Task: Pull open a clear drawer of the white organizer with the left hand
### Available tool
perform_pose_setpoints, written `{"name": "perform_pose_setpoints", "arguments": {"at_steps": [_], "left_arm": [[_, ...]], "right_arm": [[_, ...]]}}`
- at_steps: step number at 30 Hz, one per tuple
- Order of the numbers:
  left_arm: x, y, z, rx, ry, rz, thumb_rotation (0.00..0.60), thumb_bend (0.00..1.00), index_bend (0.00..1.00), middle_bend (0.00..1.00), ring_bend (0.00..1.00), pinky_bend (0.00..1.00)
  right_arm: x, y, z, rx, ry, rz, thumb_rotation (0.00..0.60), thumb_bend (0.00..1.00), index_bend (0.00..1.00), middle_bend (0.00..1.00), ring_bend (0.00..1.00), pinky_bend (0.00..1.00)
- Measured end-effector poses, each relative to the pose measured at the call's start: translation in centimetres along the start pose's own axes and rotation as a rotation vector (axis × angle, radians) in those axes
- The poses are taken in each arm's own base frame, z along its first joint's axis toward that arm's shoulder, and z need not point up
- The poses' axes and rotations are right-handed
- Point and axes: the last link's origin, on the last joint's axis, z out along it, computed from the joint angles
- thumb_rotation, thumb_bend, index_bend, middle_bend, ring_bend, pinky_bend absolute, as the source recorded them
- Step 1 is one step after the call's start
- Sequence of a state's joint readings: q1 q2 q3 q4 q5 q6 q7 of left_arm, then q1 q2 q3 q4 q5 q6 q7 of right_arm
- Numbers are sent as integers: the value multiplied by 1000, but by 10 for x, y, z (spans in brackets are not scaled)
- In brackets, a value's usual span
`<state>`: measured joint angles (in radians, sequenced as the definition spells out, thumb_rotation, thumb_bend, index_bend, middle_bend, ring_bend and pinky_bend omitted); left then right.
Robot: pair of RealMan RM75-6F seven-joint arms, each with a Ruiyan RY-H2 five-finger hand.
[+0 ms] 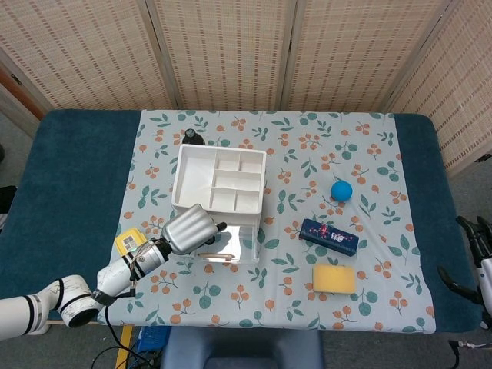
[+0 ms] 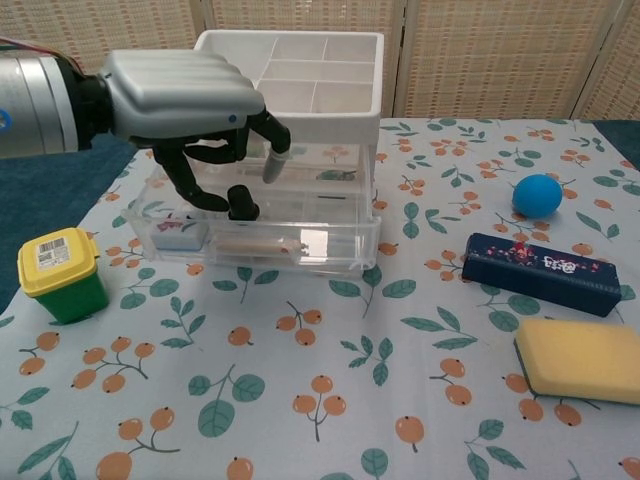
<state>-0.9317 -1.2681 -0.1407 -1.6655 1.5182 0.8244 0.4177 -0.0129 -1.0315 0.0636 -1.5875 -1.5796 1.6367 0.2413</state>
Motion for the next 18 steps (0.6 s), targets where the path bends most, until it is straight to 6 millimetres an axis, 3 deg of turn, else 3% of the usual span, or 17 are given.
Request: {"name": "perform_pose_setpoints", "arguments": {"at_steps": [18], "left_arm": [[-5,0,7,1,-5,7,600,209,492,925,1000,1000]], "right_arm": [[0,1,0,-4,-2,2,600,289,0,132,14,73]]}}
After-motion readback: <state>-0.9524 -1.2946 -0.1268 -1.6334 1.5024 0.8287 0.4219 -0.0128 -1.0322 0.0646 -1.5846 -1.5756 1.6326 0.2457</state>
